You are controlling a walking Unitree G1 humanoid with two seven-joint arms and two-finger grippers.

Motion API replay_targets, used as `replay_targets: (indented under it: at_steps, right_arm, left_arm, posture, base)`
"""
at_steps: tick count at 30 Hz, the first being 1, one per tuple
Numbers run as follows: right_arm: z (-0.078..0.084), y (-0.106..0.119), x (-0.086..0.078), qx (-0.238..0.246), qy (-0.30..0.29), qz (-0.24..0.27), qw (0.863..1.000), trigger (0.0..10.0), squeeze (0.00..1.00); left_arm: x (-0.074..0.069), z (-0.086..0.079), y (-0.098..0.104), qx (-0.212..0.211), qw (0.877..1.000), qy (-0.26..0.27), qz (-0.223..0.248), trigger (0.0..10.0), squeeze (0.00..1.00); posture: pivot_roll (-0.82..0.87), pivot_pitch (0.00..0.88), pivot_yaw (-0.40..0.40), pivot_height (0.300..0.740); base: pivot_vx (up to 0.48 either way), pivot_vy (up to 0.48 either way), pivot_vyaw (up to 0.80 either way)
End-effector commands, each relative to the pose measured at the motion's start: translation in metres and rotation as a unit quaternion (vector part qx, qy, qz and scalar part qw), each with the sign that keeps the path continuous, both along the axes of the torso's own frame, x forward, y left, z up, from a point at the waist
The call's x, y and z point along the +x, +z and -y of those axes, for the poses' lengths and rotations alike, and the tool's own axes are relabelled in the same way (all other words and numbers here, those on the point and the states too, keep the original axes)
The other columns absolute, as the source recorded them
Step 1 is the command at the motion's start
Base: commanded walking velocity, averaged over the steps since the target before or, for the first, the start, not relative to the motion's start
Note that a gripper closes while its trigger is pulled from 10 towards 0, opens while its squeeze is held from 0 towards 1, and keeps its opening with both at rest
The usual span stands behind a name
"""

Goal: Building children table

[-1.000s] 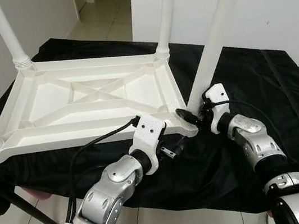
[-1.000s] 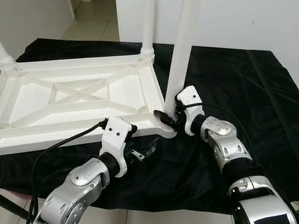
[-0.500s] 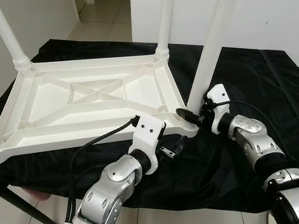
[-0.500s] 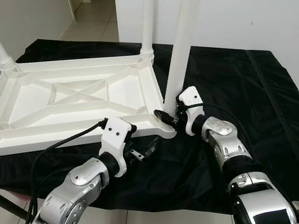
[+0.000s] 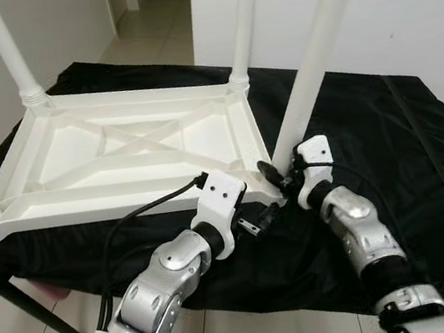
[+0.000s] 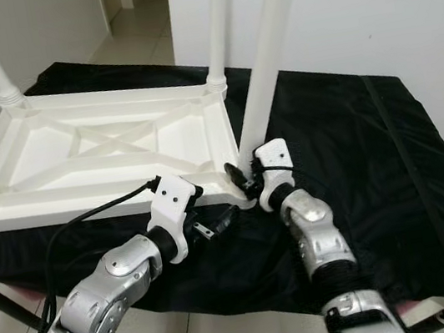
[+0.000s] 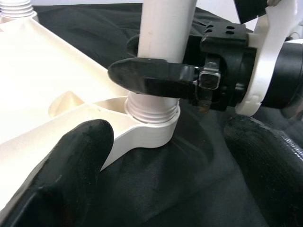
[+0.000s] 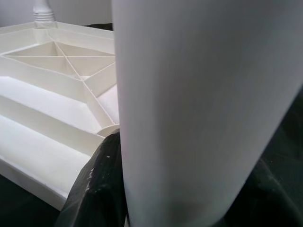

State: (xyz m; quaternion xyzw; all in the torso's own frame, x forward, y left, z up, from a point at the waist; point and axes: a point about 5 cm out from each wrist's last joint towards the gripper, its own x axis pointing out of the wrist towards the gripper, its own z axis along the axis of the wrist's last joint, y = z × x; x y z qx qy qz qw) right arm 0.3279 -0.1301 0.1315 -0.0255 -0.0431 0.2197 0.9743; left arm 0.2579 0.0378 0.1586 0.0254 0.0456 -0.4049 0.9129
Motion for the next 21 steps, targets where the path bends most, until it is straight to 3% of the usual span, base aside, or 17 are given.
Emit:
replay_targets:
  at_steps: [1,2,4,5,7,17,18,19,20,21]
  right_arm:
    - [-0.007,-0.008,-0.003,0.002,-0.015,-0.021,1.000,10.0,0.00]
    - [-0.007,-0.008,-0.003,0.002,-0.015,-0.021,1.000,10.0,0.00]
    - [-0.011,-0.004,-0.005,0.025,-0.122,-0.027,0.992,10.0,0.00]
    - [-0.011,-0.004,-0.005,0.025,-0.122,-0.027,0.992,10.0,0.00]
    - [-0.011,-0.003,-0.007,0.038,-0.184,-0.034,0.982,10.0,0.00]
    - [-0.010,-0.002,-0.015,0.046,-0.206,-0.043,0.977,10.0,0.00]
    - [-0.010,-0.001,-0.015,0.045,-0.206,-0.042,0.977,10.0,0.56]
    - [-0.010,-0.001,-0.015,0.045,-0.206,-0.042,0.977,10.0,0.56]
    - [-0.009,0.000,-0.014,0.045,-0.206,-0.040,0.977,10.0,1.00]
    - [-0.008,0.001,-0.013,0.046,-0.205,-0.038,0.977,10.0,1.00]
  left_arm:
    - [-0.001,0.003,-0.002,0.007,0.999,-0.040,-0.001,10.0,0.00]
    - [-0.001,0.003,-0.002,0.007,0.999,-0.040,-0.001,10.0,0.00]
    - [0.002,0.002,-0.002,0.010,1.000,-0.024,0.005,10.0,0.00]
    - [0.002,0.002,-0.002,0.010,1.000,-0.024,0.005,10.0,0.00]
    - [0.002,0.002,-0.002,0.011,1.000,-0.020,0.008,10.0,0.00]
    - [-0.001,0.005,-0.004,0.007,1.000,-0.024,0.006,10.0,0.00]
    - [0.000,0.005,-0.004,0.007,1.000,-0.023,0.007,10.0,0.00]
    - [0.000,0.005,-0.004,0.007,1.000,-0.023,0.007,10.0,0.00]
    - [0.000,0.005,-0.004,0.007,1.000,-0.023,0.007,10.0,0.00]
    - [0.000,0.005,-0.004,0.006,1.000,-0.022,0.007,10.0,0.00]
  posture:
    - [0.14,0.026,-0.074,0.740]
    - [0.14,0.026,-0.074,0.740]
    - [0.14,0.028,-0.077,0.740]
    - [0.14,0.028,-0.077,0.740]
    - [0.14,0.031,-0.079,0.740]
    - [0.15,0.026,-0.088,0.740]
    - [0.15,0.024,-0.090,0.740]
    - [0.15,0.024,-0.090,0.740]
    - [0.15,0.023,-0.091,0.740]
    - [0.15,0.021,-0.092,0.740]
  base:
    - [0.000,0.000,0.00]
    - [0.000,0.000,0.00]
    - [0.000,0.000,0.00]
    - [0.000,0.000,0.00]
    - [0.000,0.000,0.00]
    - [0.000,0.000,0.00]
    - [0.000,0.000,0.00]
    - [0.000,0.000,0.00]
    - [0.000,0.000,0.00]
    - [0.000,0.000,0.00]
